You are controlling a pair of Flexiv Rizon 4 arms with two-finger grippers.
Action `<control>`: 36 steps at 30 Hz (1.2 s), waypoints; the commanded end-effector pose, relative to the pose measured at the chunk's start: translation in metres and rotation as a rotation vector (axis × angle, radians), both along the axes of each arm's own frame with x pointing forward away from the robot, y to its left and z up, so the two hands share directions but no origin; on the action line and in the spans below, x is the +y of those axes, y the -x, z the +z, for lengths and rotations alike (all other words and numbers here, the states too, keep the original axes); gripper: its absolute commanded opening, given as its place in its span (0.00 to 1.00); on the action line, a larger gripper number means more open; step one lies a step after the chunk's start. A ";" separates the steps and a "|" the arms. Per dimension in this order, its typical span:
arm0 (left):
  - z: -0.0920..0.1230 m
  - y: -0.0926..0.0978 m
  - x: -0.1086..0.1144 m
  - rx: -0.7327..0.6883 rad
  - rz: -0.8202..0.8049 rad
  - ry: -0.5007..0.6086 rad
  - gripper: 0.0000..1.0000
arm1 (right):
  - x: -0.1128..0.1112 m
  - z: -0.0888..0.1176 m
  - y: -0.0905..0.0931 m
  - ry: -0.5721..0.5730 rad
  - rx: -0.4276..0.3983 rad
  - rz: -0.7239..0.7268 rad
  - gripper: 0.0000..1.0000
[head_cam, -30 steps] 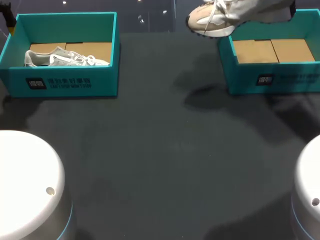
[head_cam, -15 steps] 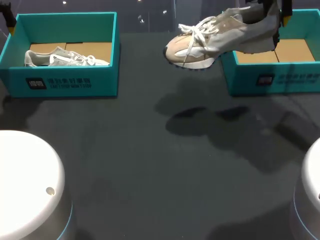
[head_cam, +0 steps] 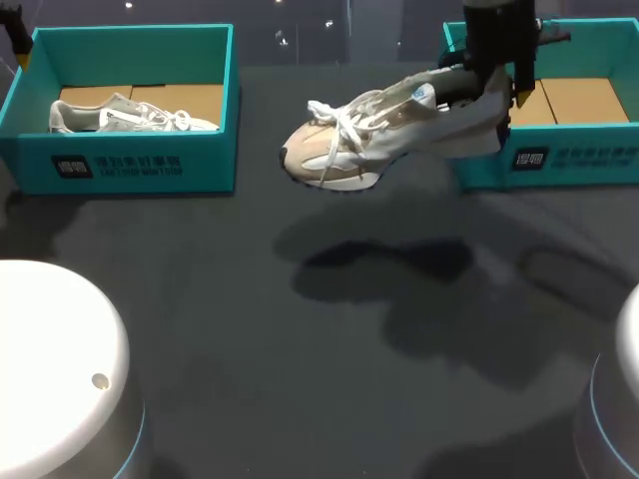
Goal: Take the shoe out of the shoebox, open the shoe tongue, remove and reinsert the insole, then place the shoe into the shoebox
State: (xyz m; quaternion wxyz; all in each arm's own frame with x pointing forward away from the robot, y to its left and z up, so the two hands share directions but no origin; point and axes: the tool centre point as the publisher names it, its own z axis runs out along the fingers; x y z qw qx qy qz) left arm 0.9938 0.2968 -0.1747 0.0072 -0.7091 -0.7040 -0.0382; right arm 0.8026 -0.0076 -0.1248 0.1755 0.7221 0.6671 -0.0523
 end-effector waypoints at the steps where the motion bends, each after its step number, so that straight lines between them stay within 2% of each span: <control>1: 0.000 0.000 0.000 0.001 -0.001 -0.001 1.00 | 0.011 -0.020 0.007 0.001 -0.008 -0.012 0.00; 15: 0.000 0.000 0.000 0.001 -0.001 -0.001 1.00 | 0.045 -0.058 0.046 -0.019 0.013 -0.030 0.00; 30: 0.000 0.000 0.000 0.001 -0.001 -0.001 1.00 | 0.047 -0.060 0.049 -0.013 0.017 -0.036 0.00; 36: 0.000 0.000 0.000 0.001 -0.001 -0.001 1.00 | 0.055 -0.091 0.070 -0.016 0.065 -0.083 0.00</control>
